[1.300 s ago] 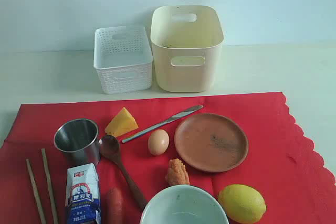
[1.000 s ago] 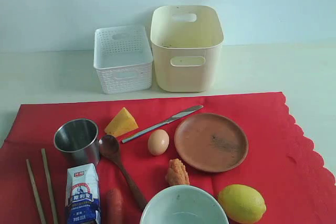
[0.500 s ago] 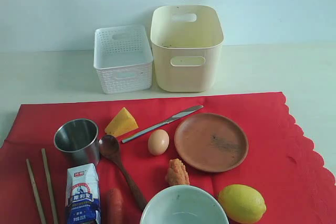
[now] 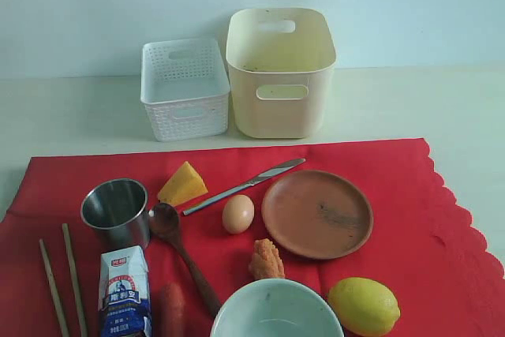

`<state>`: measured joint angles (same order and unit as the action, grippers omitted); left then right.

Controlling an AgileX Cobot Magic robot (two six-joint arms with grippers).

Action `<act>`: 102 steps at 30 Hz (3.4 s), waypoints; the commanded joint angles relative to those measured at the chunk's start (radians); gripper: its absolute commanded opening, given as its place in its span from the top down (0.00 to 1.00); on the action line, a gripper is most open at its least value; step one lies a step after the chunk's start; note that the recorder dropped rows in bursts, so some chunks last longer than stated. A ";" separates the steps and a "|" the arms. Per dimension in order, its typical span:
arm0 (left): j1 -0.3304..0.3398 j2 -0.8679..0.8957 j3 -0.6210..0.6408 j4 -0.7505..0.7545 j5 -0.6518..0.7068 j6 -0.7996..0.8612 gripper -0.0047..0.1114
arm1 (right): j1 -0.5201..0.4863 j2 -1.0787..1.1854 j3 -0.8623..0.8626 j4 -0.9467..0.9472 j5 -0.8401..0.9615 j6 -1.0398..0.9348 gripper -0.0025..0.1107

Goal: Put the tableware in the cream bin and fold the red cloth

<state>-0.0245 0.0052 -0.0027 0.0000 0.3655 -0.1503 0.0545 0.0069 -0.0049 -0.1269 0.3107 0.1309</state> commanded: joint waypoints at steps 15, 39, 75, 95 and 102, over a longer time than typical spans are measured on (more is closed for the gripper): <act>0.002 -0.005 0.003 -0.009 -0.008 -0.004 0.96 | 0.003 0.108 0.005 -0.003 -0.047 -0.002 0.98; 0.002 -0.005 0.003 -0.009 -0.008 -0.004 0.96 | 0.003 0.477 -0.418 -0.003 -0.044 -0.002 0.98; 0.002 -0.005 0.003 -0.009 -0.008 -0.004 0.96 | 0.003 0.750 -0.677 0.028 -0.128 0.012 0.98; 0.002 -0.005 0.003 -0.009 -0.008 -0.004 0.96 | 0.003 0.921 -0.730 0.571 0.258 -0.562 0.98; 0.002 -0.005 0.003 -0.009 -0.008 -0.004 0.96 | 0.022 0.952 -0.729 0.895 0.508 -1.112 0.86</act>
<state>-0.0245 0.0052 -0.0027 0.0000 0.3655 -0.1503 0.0566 0.9465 -0.7220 0.6613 0.7107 -0.7561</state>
